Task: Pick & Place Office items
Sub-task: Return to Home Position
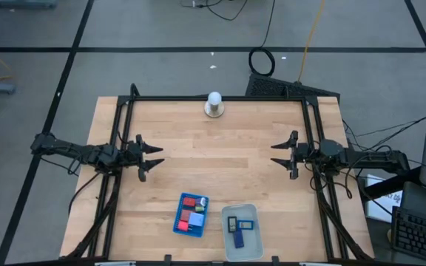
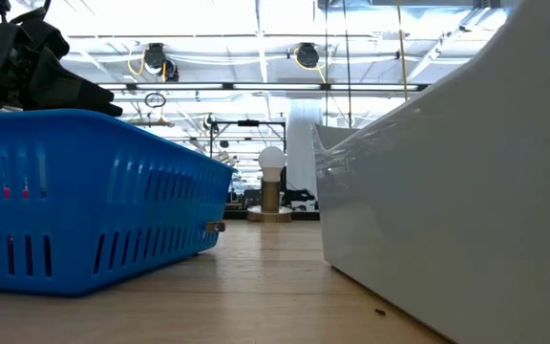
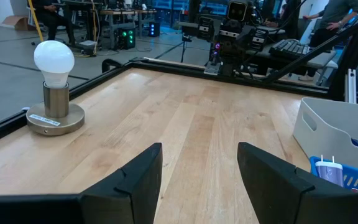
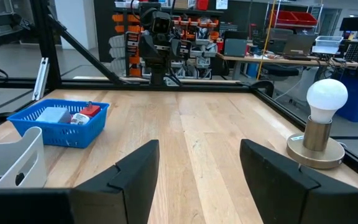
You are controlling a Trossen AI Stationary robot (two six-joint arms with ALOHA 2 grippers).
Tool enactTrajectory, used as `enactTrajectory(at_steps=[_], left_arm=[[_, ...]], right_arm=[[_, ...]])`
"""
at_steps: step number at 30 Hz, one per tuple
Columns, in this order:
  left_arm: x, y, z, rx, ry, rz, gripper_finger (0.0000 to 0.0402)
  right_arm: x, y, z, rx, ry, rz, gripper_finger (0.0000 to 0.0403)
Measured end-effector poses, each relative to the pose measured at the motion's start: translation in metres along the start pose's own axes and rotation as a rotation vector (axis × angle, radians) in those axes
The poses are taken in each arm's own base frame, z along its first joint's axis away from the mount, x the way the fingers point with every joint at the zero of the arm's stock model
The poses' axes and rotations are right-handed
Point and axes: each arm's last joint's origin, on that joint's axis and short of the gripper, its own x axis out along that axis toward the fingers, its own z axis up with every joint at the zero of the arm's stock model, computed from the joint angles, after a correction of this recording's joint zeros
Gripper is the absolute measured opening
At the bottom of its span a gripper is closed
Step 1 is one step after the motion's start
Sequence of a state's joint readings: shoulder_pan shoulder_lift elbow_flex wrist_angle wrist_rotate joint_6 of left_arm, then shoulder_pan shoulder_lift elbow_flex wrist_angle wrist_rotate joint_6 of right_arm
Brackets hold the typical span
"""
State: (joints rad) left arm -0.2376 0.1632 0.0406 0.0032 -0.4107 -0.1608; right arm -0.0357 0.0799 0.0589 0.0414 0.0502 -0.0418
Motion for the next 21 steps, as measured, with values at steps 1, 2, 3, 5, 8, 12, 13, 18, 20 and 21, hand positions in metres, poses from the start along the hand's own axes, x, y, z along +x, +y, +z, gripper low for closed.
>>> enactTrajectory(at_steps=[1,2,3,5,8,12,13,18,20,21], left_arm=[[0.0000,0.0000,0.0000,0.000,0.000,0.000,0.0212],[0.0000,0.0000,0.0000,0.000,0.000,0.000,0.0212],[0.0000,0.0000,0.0000,-0.001,0.000,0.000,0.0212],[0.0000,0.0000,0.0000,0.000,0.000,0.000,0.0212],[0.0000,0.0000,0.0000,0.000,0.000,0.000,0.0212],[0.0000,0.0000,0.0000,0.000,0.000,0.000,0.0212],[0.0000,0.0000,0.0000,0.000,0.000,0.000,0.0212],[0.0000,0.0000,0.0000,0.000,0.000,0.000,0.0212],[0.0000,0.0000,0.0000,0.000,0.000,0.000,0.0212],[0.0000,0.0000,0.0000,0.000,0.000,0.000,0.0212]], right_arm=[[0.0000,0.0000,0.0000,0.000,0.000,0.000,0.0219],[0.0000,0.0000,0.0000,0.000,0.000,0.000,0.0219],[0.0000,0.0000,0.0000,0.000,0.000,0.000,0.0219],[0.0000,0.0000,0.0000,0.000,0.000,0.000,0.0217],[0.0000,0.0000,0.0000,0.000,0.000,0.000,0.0215],[0.0000,0.0000,0.0000,0.000,0.000,0.000,0.0217],[0.0000,0.0000,0.0000,0.000,0.000,0.000,0.0219],[0.0000,0.0000,0.0000,0.000,0.000,0.000,0.0218],[0.0000,0.0000,0.0000,0.000,0.000,0.000,0.0216],[0.0000,0.0000,0.0000,0.000,0.000,0.000,0.0216]])
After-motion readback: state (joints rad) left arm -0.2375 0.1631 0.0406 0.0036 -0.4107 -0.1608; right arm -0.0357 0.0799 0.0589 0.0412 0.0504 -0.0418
